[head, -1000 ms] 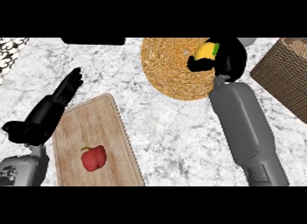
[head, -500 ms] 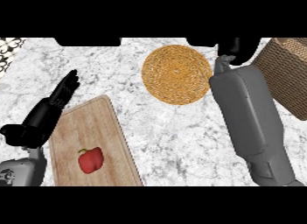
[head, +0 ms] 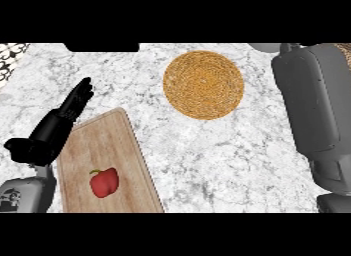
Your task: Pick the lemon from the placemat and place it in the basket
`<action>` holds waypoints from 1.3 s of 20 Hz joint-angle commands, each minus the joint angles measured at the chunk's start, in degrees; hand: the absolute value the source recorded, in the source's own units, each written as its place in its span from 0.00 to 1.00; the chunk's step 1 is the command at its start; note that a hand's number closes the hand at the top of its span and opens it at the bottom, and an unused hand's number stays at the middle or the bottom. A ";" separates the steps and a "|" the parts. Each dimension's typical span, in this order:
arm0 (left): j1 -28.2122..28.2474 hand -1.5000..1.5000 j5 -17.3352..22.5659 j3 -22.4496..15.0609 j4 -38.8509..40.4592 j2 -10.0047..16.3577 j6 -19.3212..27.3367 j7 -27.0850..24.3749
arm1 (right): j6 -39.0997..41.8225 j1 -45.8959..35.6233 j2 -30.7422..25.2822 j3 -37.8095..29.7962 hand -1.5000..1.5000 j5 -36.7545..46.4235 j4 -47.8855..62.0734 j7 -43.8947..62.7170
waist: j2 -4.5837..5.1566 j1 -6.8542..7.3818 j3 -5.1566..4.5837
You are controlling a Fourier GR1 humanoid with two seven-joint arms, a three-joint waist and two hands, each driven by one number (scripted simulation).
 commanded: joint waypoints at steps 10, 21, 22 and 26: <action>0.13 0.50 0.89 -0.29 -2.58 0.18 -1.26 1.71 | -14.53 -7.93 -14.47 -10.81 1.00 -0.56 19.65 -6.24 | 0.37 1.20 0.05; 1.50 0.50 -0.72 -1.44 -2.98 -1.01 -0.22 0.13 | -18.16 -4.23 -25.06 -18.78 1.00 -8.65 32.56 -19.52 | 0.51 1.21 0.13; 2.01 0.50 -0.72 -1.00 -1.74 -1.10 -0.08 -1.03 | -17.71 -4.48 -24.27 -18.41 1.00 -9.29 33.12 -20.59 | 0.39 0.94 0.09; -1.78 0.50 -1.27 -0.07 2.46 -0.71 0.46 -0.67 | -16.39 -4.51 -28.52 -20.45 1.00 -11.85 36.24 -25.13 | 0.72 0.89 0.10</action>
